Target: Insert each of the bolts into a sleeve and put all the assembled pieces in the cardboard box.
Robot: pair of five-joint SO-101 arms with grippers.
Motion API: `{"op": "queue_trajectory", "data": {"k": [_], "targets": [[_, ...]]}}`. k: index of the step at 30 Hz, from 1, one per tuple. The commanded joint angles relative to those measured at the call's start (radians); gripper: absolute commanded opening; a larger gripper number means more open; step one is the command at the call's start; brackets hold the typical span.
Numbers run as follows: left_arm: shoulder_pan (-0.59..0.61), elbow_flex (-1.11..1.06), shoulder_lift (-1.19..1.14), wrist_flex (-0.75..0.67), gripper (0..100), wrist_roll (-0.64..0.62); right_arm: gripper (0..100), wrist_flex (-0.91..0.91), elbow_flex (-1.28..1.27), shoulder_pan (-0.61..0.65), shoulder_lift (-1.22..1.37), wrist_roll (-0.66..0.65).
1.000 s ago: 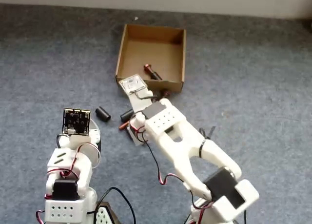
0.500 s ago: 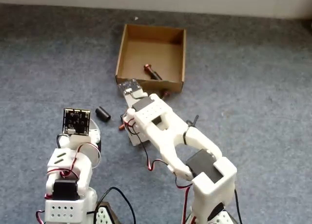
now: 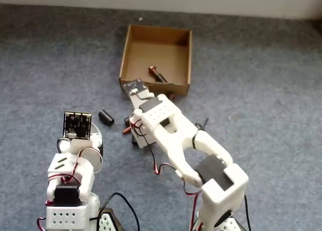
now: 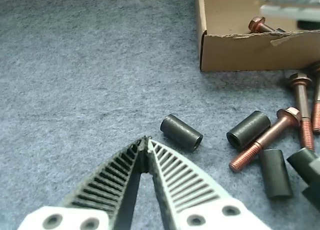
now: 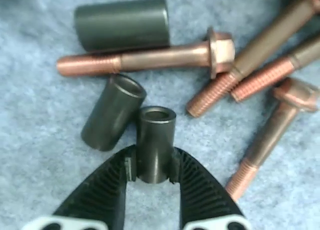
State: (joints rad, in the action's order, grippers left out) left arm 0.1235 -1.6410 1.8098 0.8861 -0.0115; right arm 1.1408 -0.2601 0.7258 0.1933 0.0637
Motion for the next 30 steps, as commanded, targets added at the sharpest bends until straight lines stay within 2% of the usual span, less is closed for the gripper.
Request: {"op": "queue_trajectory", "data": {"k": [1,17,22,26,30], "targets": [[0.021,0.005,0.010,-0.021,1,-0.002,0.4,0.079,0.015,-0.008,-0.219,-0.012],[0.019,0.005,0.010,-0.020,1,-0.002,0.4,0.107,-0.455,-0.018,-1.023,-0.008],[0.019,0.005,0.010,-0.018,1,-0.002,0.4,0.090,-0.572,-0.137,-1.231,0.008],[0.019,0.005,0.010,-0.018,1,-0.002,0.4,-0.007,-0.696,-0.239,-1.368,0.109],[0.019,0.005,0.008,-0.018,1,-0.002,0.4,-0.105,-0.819,-0.277,-1.483,0.126]]}}
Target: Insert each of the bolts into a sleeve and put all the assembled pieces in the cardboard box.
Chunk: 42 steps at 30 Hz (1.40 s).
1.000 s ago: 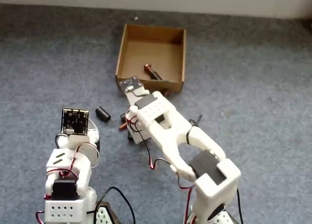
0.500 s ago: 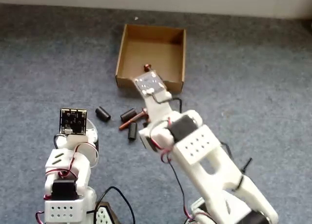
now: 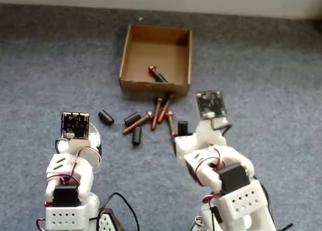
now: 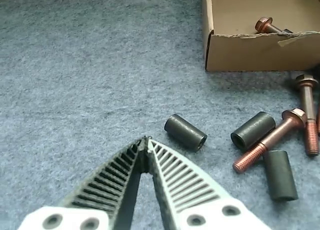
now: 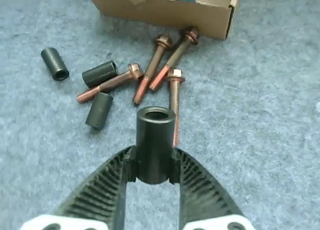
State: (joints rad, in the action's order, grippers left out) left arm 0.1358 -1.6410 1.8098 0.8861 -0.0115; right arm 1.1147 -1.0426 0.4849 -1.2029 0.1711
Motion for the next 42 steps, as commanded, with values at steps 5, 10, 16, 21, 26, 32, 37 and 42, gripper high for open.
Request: {"op": "queue_trajectory", "data": {"k": [5,10,16,21,26,32,37,42], "targets": [[0.005,0.005,0.008,-0.017,1,-0.002,0.4,-0.194,-0.182,-0.062,-0.202,0.018],[0.001,0.005,0.008,-0.017,1,0.080,0.4,-0.252,-0.265,-0.087,-0.312,0.018],[-0.001,0.073,0.008,-0.015,1,0.089,0.4,-0.331,-0.397,-0.179,-0.479,0.020],[-0.030,0.220,0.008,0.077,1,0.150,0.4,-0.346,-0.496,-0.243,-0.636,0.020],[-0.130,0.378,0.005,0.209,1,0.229,0.4,-0.346,-0.506,-0.314,-0.630,0.020],[-0.186,0.539,-0.237,0.258,1,0.270,0.4,-0.348,-0.507,-0.358,-0.634,0.020],[-0.248,0.756,-0.628,0.279,1,0.295,0.4,-0.374,-0.513,-0.358,-0.634,0.020],[-0.346,0.967,-1.001,0.334,1,0.295,0.4,-0.381,-0.532,-0.358,-0.634,0.018]]}}
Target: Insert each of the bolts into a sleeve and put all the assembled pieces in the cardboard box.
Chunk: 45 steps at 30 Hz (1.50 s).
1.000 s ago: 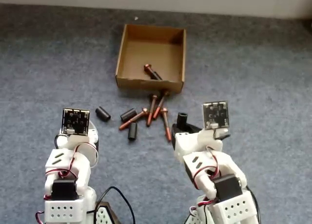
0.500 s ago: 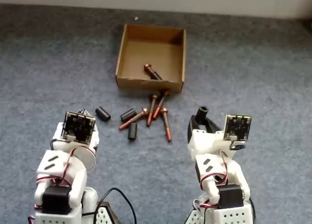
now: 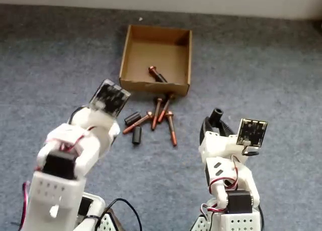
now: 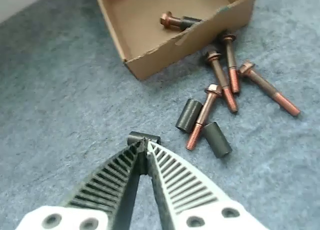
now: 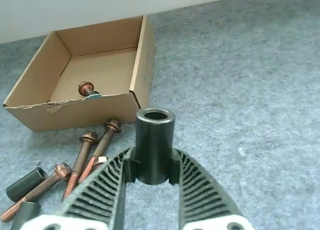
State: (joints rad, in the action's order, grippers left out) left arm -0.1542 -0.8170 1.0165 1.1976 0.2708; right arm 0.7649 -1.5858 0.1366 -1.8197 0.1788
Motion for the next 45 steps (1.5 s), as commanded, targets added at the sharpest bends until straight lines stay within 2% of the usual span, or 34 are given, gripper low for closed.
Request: {"op": "queue_trajectory", "data": {"k": [1,6,13,21,32,39,45], "targets": [[-0.070,0.180,-0.275,0.031,1,0.012,0.4,-0.031,0.012,-0.010,-0.018,0.011],[-0.110,0.334,-0.562,0.031,11,0.012,0.4,-0.031,0.010,-0.010,-0.018,0.011],[-0.159,0.538,-0.888,0.031,11,0.006,0.4,-0.031,0.010,-0.010,-0.018,0.011],[-0.159,0.691,-1.170,0.037,11,0.012,0.4,-0.031,0.010,-0.010,-0.018,0.011],[-0.209,0.731,-1.280,0.029,11,0.052,0.4,-0.031,0.010,-0.010,-0.018,0.011],[-0.154,0.737,-1.290,0.028,11,0.055,0.4,-0.031,0.010,-0.008,-0.018,0.011],[-0.137,0.786,-1.412,0.003,11,0.057,0.4,-0.031,0.010,-0.008,-0.018,0.011]]}}
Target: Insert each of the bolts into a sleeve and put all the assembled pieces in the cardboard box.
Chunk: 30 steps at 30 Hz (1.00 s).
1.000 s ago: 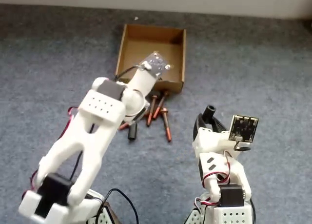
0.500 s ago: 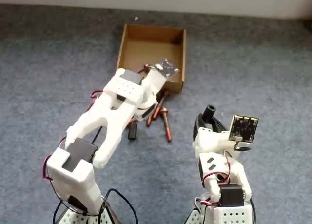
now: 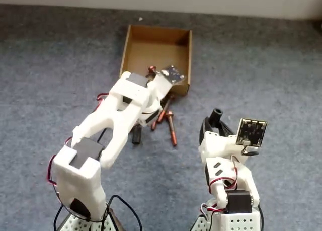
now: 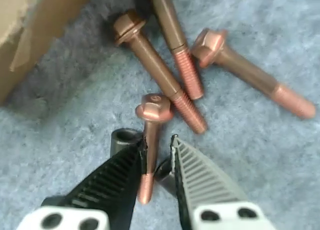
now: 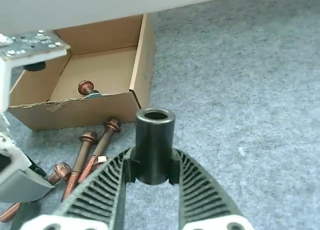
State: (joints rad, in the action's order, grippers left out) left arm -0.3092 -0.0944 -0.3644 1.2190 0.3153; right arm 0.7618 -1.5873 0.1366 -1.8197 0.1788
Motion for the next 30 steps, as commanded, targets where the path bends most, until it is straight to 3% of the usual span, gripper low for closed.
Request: {"op": "queue_trajectory", "data": {"k": [1,11,15,18,30], "targets": [[0.021,0.090,-0.059,-0.017,11,0.012,0.4,-0.028,0.012,-0.008,-0.018,0.011],[0.019,0.302,-0.229,0.072,11,0.011,0.4,-0.028,0.012,-0.008,-0.018,0.011],[0.013,0.315,-0.246,0.087,0,0.006,0.4,-0.028,0.010,-0.008,-0.018,0.011],[0.002,0.314,-0.232,0.117,1,0.006,0.4,-0.028,0.010,-0.008,-0.018,0.011],[0.001,0.160,0.166,0.144,0,-0.057,0.4,-0.028,0.010,-0.004,-0.018,0.011]]}}
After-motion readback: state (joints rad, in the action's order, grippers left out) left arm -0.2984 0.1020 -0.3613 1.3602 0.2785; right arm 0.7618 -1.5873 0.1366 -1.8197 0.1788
